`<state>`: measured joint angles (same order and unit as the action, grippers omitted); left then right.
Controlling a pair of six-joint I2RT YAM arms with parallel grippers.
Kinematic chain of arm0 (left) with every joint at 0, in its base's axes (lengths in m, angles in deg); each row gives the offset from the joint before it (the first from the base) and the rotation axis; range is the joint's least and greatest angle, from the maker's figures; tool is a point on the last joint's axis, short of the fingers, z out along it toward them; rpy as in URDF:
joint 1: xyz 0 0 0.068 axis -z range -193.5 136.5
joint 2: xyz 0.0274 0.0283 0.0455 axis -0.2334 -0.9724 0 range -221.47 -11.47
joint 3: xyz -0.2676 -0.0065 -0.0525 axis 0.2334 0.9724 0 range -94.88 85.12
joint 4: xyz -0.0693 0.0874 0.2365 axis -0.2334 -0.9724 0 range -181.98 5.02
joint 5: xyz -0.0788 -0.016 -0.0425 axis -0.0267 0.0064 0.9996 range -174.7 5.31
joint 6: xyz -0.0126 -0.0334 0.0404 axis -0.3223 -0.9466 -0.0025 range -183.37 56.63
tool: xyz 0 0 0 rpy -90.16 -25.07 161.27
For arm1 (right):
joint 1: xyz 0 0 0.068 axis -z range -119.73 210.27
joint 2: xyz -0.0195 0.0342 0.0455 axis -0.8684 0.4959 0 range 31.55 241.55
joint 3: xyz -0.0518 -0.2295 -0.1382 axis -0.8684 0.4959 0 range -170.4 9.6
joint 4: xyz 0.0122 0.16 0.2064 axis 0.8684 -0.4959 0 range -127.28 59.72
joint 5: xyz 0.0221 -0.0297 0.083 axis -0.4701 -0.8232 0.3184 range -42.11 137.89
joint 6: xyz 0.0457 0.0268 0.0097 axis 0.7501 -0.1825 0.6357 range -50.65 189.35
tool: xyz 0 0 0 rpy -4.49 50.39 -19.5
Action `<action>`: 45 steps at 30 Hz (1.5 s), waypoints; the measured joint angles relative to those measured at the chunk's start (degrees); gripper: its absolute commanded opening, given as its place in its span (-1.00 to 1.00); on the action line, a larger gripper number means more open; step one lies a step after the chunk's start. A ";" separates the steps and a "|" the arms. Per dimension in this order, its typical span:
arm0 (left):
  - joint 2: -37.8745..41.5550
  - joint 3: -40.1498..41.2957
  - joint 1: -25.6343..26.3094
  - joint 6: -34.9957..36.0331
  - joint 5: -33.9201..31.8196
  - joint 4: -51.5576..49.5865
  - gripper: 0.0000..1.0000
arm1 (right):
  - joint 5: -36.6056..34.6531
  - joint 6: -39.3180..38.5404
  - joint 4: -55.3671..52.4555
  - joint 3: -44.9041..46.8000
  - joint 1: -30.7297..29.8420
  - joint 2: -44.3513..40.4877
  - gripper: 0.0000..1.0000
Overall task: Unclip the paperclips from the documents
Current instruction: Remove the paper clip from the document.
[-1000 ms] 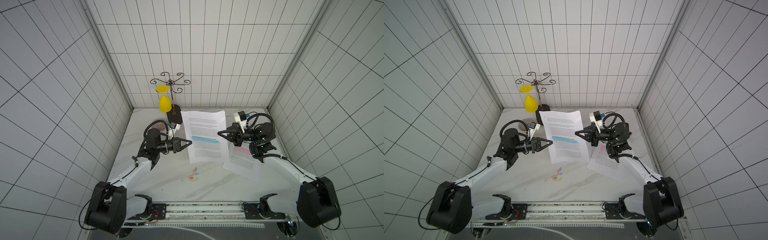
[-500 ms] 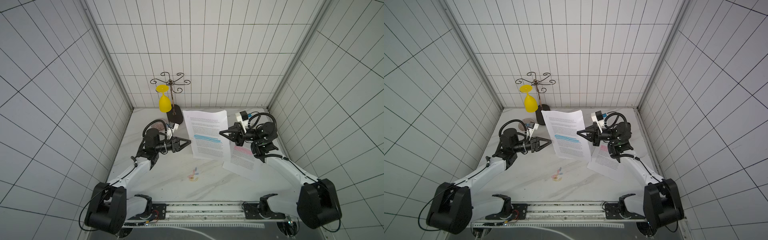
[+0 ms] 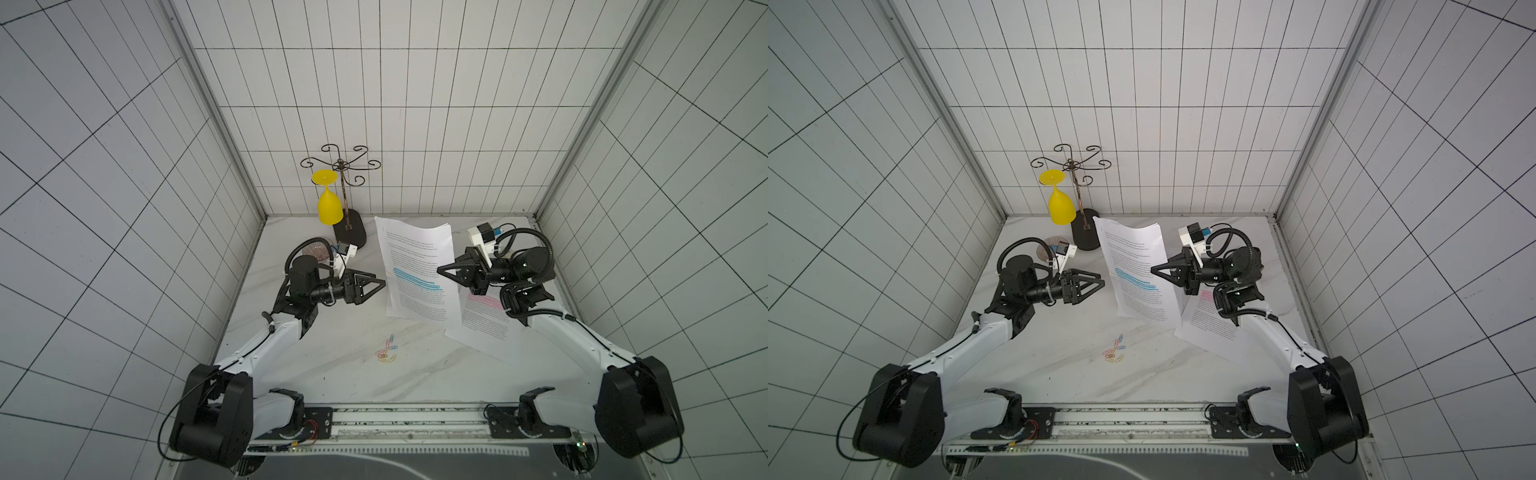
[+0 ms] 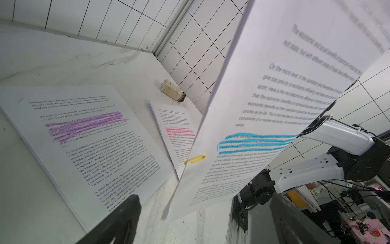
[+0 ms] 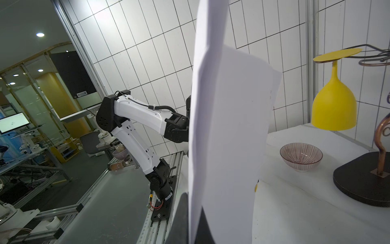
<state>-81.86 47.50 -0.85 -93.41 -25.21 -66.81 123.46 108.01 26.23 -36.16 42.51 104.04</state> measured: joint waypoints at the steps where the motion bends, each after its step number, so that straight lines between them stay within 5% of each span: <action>1: -0.04 -0.37 0.00 0.33 -0.24 -0.02 0.95 | 0.09 0.13 0.00 0.00 -0.17 0.00 -1.00; 9: -2.10 -2.67 1.03 -0.02 0.33 2.19 0.92 | 0.44 0.57 0.22 0.00 -0.59 0.26 -1.00; 15: -2.93 -2.08 2.40 -2.54 4.28 3.56 0.11 | 0.44 0.55 0.63 0.00 -0.70 1.66 -1.00; 18: -1.92 -0.70 1.84 -2.58 4.72 3.52 0.07 | 0.44 0.55 0.72 0.00 -0.66 2.08 -1.00; 20: -1.18 -0.22 1.29 -2.69 4.72 3.23 -0.24 | 0.44 0.55 0.79 0.00 -0.63 2.14 -1.00; 25: -0.74 -0.15 0.68 -2.84 4.61 2.93 -0.56 | 0.44 0.55 0.81 0.00 -0.63 2.14 -1.00; 45: -0.74 -0.15 0.68 -3.54 4.72 2.21 -0.25 | 0.24 0.52 0.81 0.00 0.52 2.14 -1.00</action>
<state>-82.60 47.34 -0.18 -96.95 -20.49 -64.60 123.70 108.53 27.04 -36.16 43.04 106.18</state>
